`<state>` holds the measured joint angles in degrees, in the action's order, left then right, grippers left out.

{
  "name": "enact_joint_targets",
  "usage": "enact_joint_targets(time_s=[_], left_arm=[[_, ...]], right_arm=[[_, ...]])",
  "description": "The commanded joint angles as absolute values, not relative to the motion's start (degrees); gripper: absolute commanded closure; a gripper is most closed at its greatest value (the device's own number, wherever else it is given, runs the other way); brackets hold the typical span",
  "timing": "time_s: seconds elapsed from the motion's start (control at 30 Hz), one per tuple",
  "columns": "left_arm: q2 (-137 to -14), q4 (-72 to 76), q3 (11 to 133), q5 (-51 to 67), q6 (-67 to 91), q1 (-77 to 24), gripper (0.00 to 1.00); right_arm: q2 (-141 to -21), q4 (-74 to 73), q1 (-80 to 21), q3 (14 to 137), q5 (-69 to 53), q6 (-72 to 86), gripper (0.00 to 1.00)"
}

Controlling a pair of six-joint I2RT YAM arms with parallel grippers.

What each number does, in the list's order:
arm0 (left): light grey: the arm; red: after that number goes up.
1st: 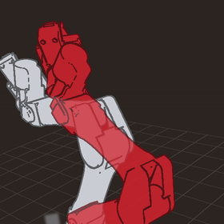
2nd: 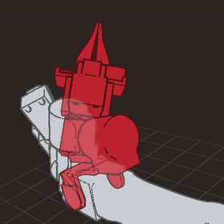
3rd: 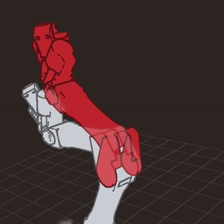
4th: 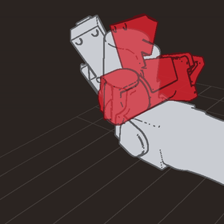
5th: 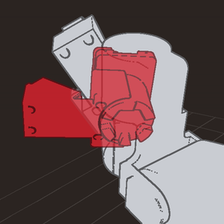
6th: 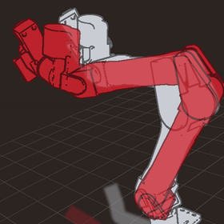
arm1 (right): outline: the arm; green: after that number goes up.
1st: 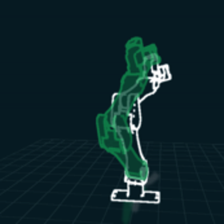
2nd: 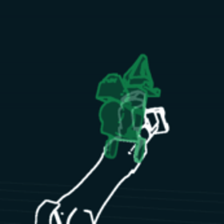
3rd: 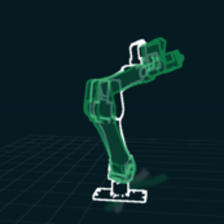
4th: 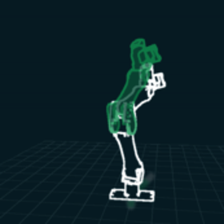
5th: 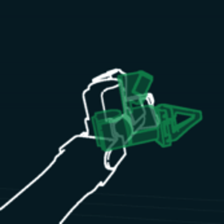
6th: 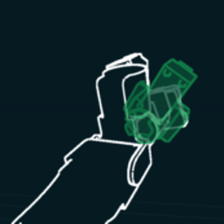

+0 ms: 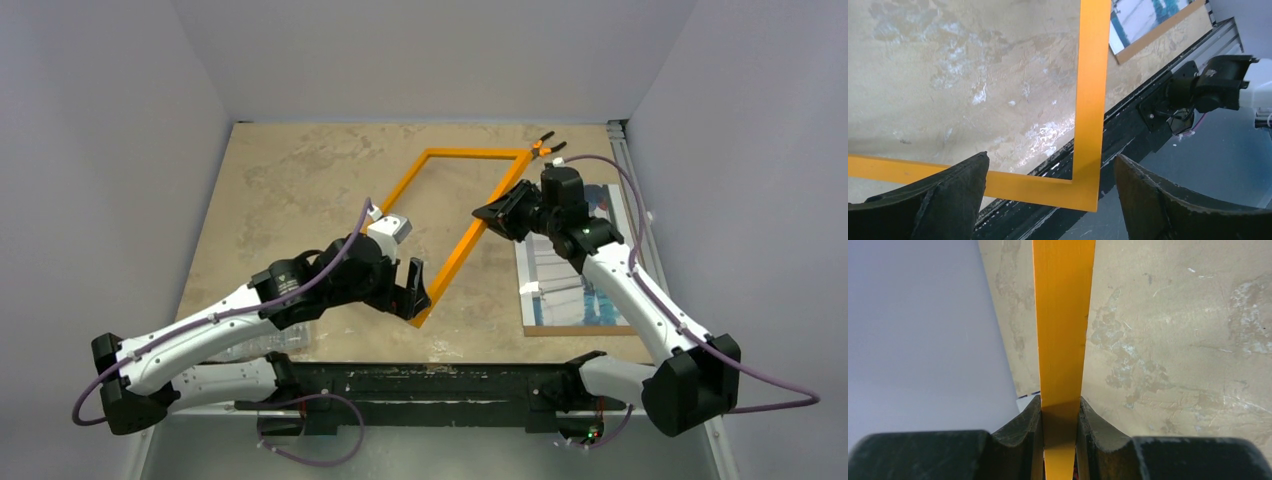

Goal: Put the photo into the frame

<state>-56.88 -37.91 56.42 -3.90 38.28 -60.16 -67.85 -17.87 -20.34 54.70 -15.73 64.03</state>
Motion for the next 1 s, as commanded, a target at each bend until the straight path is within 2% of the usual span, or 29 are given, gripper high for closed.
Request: enact_joint_targets(time_s=[0.0,0.13,0.2,0.43,0.7,0.8,0.97], left_arm=[[-59.89,-43.63,66.23,-7.25,32.44,-60.96,0.07],[-62.81,-46.87,72.87,-11.06,29.20,-63.77,0.05],[-64.64,-48.50,76.18,-13.82,27.66,-65.85,0.00],[-73.43,-54.82,86.46,-27.07,23.44,-74.59,0.01],[-85.20,-58.69,92.31,-42.48,21.82,-82.57,0.08],[-89.77,-61.76,94.27,-47.60,23.11,-83.72,0.19],[-96.47,-69.21,98.28,-54.11,26.69,-84.37,0.26]], right_arm=[[-66.88,-28.76,-20.70,61.34,-9.00,59.45,1.00],[-66.83,-32.17,-20.86,64.36,-7.59,59.46,1.00],[-67.24,-33.82,-20.99,65.88,-7.33,59.41,1.00],[-67.27,-35.95,-21.08,67.80,-7.18,60.22,1.00],[-66.95,-35.60,-21.08,67.77,-8.33,61.16,1.00],[-66.68,-35.52,-21.09,67.53,-8.67,61.33,1.00],[-66.27,-34.61,-21.03,66.58,-9.26,61.98,1.00]])
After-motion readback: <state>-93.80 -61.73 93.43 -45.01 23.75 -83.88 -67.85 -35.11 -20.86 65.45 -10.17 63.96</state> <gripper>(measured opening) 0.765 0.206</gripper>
